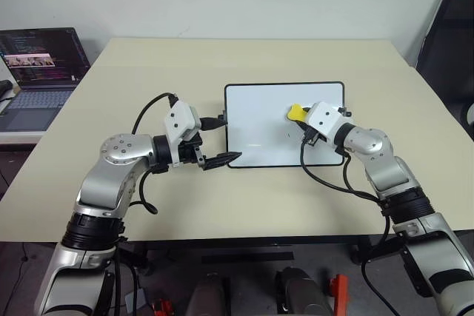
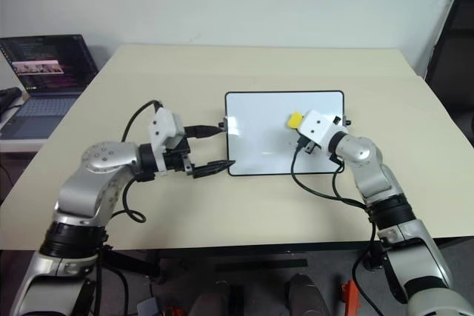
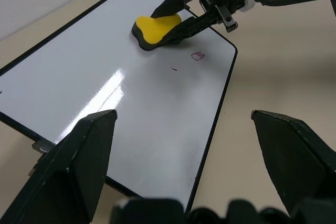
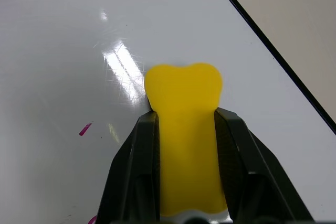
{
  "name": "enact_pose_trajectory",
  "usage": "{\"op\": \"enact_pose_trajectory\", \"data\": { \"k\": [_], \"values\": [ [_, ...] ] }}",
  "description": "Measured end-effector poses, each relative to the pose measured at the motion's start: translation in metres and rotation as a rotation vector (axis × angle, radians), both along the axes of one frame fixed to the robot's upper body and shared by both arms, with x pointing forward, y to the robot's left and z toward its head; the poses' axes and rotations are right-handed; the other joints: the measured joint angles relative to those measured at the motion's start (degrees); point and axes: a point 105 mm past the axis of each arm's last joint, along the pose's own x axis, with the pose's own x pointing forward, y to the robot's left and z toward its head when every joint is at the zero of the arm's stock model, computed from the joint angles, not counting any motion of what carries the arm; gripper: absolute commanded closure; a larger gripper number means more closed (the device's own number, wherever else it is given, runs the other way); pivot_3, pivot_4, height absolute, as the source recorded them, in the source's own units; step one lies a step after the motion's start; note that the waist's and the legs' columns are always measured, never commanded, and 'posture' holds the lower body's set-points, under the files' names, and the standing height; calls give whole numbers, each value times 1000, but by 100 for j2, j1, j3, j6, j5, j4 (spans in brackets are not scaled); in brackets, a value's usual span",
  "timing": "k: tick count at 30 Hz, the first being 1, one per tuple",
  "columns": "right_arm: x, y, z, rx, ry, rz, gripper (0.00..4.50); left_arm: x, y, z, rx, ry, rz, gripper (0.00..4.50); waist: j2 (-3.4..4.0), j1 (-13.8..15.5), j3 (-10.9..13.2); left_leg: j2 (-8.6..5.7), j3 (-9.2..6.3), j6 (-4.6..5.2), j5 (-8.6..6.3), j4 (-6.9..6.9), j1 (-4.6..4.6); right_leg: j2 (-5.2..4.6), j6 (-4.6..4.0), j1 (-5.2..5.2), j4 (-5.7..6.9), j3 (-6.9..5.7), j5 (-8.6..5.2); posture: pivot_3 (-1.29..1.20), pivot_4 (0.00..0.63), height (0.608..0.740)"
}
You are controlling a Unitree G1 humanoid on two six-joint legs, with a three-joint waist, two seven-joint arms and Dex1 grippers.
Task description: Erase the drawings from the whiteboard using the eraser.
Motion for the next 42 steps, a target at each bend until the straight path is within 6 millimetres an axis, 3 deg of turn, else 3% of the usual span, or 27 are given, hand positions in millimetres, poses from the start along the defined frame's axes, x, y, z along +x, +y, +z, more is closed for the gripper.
{"op": "enact_pose_trajectory", "data": {
  "k": [8, 12, 20, 24, 26, 29, 31, 34, 42],
  "values": [
    [-46, 9, -46, -95, 262, 192, 3409, 1, -2, 1, -3, -3, -4, 0, -1, -13, 0, 5, 1, 0, -1, -7, -3, 4, -1, -2, -7, -1, -3, 0, 150, 740],
    [-47, 11, -47, -99, 285, 189, 3409, 1, -3, 2, -5, -4, -7, 0, -1, -14, 0, 18, 1, 0, -1, -5, -1, 17, -4, -5, -5, -2, -3, 0, 150, 740],
    [-41, 4, -25, 11, 293, 156, 3409, 2, -3, 2, -6, -5, -8, 0, 1, 10, 2, 37, 9, -1, -1, -10, -33, 33, -17, -46, -3, -1, 1, 0, 150, 740],
    [-49, -3, 8, 117, 308, 195, 3409, 2, -3, 4, -7, -9, -8, 0, 5, 20, 6, 40, 8, -7, -7, -18, -37, 35, -41, -51, -5, -3, 7, 0, 150, 740],
    [-54, -16, 41, 208, 292, 206, 3410, 4, -3, 8, -9, -20, -6, 0, 7, 39, 10, 41, 6, -10, -10, -19, -41, 35, -43, -52, -9, -7, 5, 0, 150, 740],
    [-62, -60, 77, 229, 229, 123, 3410, 6, 0, 16, -9, -44, 0, 0, 6, 98, 9, 43, 5, -17, -17, -21, -44, 35, -44, -51, -23, -13, 2, 0, 150, 740],
    [-68, -95, 73, 202, 248, 17, 3410, 7, 9, 19, 3, -53, 25, 0, 3, 143, 8, 44, 7, -19, -23, -21, -46, 35, -44, -49, -27, -14, -8, 0, 150, 740],
    [-74, -132, 44, 197, 351, -100, 3410, 8, 20, 24, 7, -63, 54, 0, 5, 142, 8, 44, 16, -20, -28, -20, -45, 34, -43, -50, -26, -6, -13, 0, 150, 740],
    [-77, -141, 41, 258, 345, -103, 3410, 10, 13, 21, -19, -66, 40, 0, 11, 39, 12, 51, 19, -20, -28, -18, -36, 44, -37, -51, -16, 1, -19, 0, 150, 740]
  ]
}}
